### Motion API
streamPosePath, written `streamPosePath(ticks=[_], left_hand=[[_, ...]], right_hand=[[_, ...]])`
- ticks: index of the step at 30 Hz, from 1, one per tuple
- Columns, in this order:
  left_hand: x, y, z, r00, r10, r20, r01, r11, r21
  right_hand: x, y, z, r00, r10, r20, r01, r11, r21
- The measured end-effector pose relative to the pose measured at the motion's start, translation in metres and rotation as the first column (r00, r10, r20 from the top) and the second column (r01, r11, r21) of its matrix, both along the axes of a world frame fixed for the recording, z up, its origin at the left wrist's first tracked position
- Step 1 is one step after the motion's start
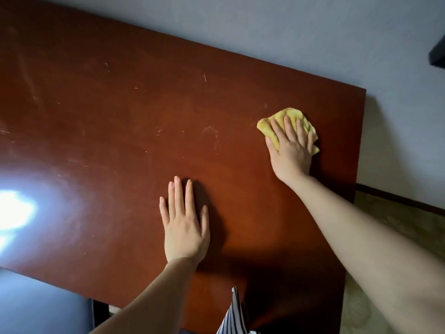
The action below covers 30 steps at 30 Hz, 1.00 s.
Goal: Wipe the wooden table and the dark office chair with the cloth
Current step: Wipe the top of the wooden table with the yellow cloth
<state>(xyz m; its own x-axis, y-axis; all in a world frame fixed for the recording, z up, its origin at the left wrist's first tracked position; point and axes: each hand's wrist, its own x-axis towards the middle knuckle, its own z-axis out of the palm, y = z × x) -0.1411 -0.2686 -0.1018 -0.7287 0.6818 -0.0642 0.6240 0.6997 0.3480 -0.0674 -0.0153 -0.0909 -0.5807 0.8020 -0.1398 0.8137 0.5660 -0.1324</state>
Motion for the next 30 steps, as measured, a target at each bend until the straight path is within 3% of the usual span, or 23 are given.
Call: streamPosePath(ticks=[3,7,15,19,25,30], left_hand=[[-0.001,0.001,0.0,1.0,-0.001,-0.006,0.001,0.999,-0.034],[-0.004,0.002,-0.001,1.0,0.003,-0.024,-0.005,0.997,-0.075],[-0.006,0.001,0.002,1.0,-0.005,-0.029,0.002,0.995,-0.099],[-0.002,0.0,0.004,1.0,0.008,-0.004,-0.009,0.997,-0.078],[-0.003,0.001,0.005,1.0,0.009,0.013,-0.008,0.996,-0.085],[-0.002,-0.001,0.003,0.999,0.013,0.036,-0.01,0.997,-0.073]], right_hand=[[-0.028,-0.018,0.0,0.999,0.032,0.03,-0.032,0.999,-0.01],[-0.036,-0.057,0.0,0.96,0.276,0.047,-0.276,0.961,-0.004],[0.045,-0.105,0.0,0.715,0.699,-0.009,-0.699,0.714,-0.026],[0.09,-0.076,0.003,0.631,0.768,-0.11,-0.775,0.629,-0.061],[0.097,-0.005,0.009,0.762,0.639,-0.106,-0.648,0.756,-0.093],[0.048,0.047,0.011,0.869,0.488,-0.08,-0.494,0.865,-0.083]])
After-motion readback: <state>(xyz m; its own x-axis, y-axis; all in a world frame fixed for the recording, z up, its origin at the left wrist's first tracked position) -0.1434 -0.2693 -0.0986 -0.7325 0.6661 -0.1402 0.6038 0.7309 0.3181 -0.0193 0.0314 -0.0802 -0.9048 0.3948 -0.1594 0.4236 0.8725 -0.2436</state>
